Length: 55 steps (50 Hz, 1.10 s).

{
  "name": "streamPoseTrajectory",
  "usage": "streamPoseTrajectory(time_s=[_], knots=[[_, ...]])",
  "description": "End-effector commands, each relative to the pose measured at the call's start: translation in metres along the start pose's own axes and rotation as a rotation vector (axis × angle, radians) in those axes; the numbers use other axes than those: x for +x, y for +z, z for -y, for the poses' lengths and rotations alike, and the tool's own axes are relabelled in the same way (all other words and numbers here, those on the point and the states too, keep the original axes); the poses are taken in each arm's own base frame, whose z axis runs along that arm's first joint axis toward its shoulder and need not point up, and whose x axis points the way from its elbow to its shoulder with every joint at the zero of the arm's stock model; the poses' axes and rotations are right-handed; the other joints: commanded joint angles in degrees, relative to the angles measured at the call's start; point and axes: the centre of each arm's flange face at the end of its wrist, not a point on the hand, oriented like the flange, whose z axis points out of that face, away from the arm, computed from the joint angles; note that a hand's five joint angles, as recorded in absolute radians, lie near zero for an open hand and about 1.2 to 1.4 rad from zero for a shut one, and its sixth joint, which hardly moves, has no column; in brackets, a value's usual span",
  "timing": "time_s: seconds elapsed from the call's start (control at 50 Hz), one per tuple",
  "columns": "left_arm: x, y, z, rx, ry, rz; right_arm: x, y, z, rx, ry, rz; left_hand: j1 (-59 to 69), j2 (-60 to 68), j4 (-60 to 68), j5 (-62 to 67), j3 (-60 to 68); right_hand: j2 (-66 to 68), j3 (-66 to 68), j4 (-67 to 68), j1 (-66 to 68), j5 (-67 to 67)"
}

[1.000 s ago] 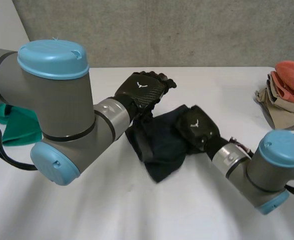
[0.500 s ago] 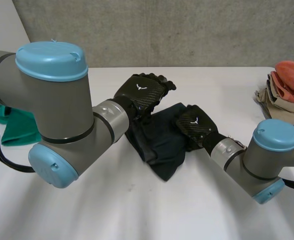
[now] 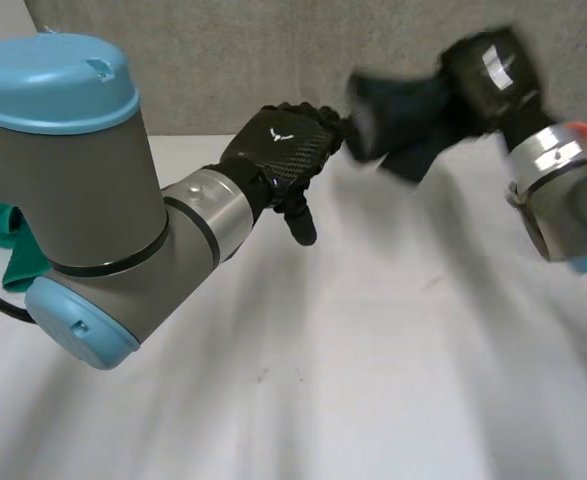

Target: Fold the laundry.

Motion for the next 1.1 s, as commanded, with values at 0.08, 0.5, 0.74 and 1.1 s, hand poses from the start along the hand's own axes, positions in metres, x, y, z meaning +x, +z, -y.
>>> streamPoseTrajectory(time_s=[0.08,0.5,0.74,1.1], knots=[[0.012,-0.006,0.012,0.04,0.008,-0.027,0.178,-0.013,-0.021,0.104,0.021,-0.326,-0.4,0.3,-1.0,-2.2,0.1,13.4,13.3,12.6,20.2,17.8],[0.026,-0.01,0.01,0.036,0.011,-0.064,0.244,-0.135,-0.219,-0.199,0.104,-0.282,-0.4,0.3,-1.0,-2.2,0.1,13.4,13.3,12.6,20.2,17.8],[0.039,-0.015,0.014,0.046,0.016,-0.096,0.242,-0.148,-0.214,-0.202,0.101,-0.237,-0.5,0.1,-1.1,-2.4,-0.1,-6.1,-6.2,-6.9,0.7,-1.8],[0.058,-0.028,0.03,0.099,0.02,-0.183,0.273,-0.178,-0.151,-0.379,0.096,-0.457,-0.5,0.1,-1.1,-2.4,-0.1,-56.6,-56.7,-57.4,-49.8,-52.2]])
